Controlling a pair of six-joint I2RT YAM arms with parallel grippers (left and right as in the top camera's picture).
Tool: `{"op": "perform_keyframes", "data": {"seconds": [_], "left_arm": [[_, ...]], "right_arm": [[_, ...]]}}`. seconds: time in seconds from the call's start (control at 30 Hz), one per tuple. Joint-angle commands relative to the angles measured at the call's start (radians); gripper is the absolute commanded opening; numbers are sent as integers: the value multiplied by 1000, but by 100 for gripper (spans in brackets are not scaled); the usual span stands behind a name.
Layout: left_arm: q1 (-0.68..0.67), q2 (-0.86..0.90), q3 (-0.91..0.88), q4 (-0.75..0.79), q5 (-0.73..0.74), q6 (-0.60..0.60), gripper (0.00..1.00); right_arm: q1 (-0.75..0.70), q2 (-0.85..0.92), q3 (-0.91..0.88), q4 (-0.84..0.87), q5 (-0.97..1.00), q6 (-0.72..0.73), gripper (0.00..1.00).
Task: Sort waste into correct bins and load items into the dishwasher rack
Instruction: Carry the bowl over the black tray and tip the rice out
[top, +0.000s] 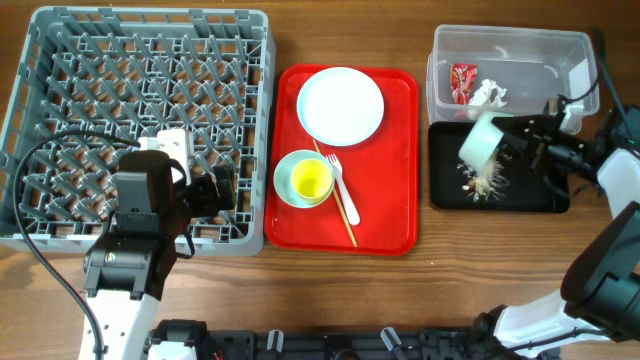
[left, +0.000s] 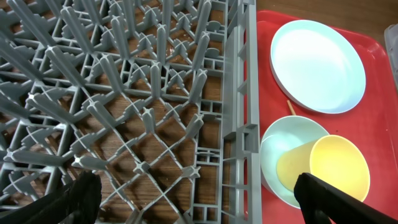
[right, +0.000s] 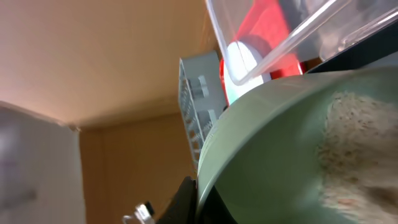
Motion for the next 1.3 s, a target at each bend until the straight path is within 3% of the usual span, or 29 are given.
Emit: {"op": "perform_keyframes", "data": {"seconds": [0.0, 0.2, 0.53, 1.03, 1.27], "left_arm": [[5, 0, 20, 4, -6, -3, 100], [5, 0, 20, 4, -6, -3, 100], [5, 0, 20, 4, -6, -3, 100], [5, 0, 20, 5, -6, -3, 100], [5, 0, 20, 11, -6, -3, 100]], "right_arm": [[-24, -4, -8, 32, -53, 165, 4], [-32, -4, -8, 118, -59, 310, 4], [-32, -4, -8, 434, -279, 514, 4], [-32, -4, -8, 511, -298, 496, 4], [21, -4, -14, 480, -122, 421, 4]]}}
